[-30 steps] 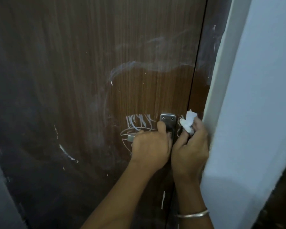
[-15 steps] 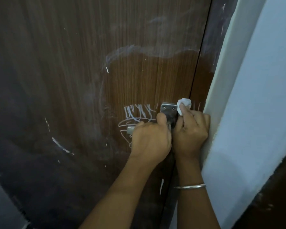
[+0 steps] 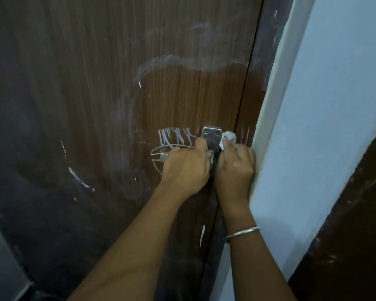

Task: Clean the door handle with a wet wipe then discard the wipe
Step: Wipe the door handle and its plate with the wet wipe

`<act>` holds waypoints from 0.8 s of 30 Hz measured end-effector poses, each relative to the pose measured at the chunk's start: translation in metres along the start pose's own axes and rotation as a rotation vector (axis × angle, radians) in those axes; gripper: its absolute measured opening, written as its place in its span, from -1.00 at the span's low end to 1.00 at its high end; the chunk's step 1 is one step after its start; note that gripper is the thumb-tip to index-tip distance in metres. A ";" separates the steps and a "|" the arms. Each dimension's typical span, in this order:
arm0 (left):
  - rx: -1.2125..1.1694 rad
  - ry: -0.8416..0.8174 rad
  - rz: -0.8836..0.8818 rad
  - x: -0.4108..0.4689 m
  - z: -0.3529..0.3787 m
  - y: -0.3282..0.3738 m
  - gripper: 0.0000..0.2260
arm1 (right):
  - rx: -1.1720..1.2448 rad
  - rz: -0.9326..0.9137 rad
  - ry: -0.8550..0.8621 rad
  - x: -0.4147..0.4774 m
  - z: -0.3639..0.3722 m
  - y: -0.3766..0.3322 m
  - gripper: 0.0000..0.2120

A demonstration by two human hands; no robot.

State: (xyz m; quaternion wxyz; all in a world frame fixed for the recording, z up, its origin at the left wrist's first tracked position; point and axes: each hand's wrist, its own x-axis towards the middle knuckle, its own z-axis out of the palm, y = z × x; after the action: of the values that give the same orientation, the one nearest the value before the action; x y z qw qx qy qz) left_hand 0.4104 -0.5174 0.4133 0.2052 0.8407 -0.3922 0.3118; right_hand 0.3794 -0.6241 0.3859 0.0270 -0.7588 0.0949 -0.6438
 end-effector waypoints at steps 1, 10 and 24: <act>-0.010 -0.010 0.001 0.000 -0.001 -0.001 -0.80 | 0.001 0.003 -0.017 -0.004 -0.001 0.000 -0.69; 0.022 -0.064 0.049 0.002 -0.005 -0.006 -0.79 | 0.037 0.020 -0.027 0.000 0.002 0.002 -0.70; 0.034 -0.009 0.052 -0.001 0.003 -0.006 -0.81 | 0.020 0.036 -0.077 -0.020 0.004 0.004 -0.70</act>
State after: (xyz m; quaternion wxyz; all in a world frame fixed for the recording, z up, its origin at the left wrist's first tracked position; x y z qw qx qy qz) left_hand 0.4156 -0.5152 0.4102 0.1809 0.8350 -0.4097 0.3198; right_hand 0.3796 -0.6247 0.3647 0.0499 -0.7810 0.1011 -0.6143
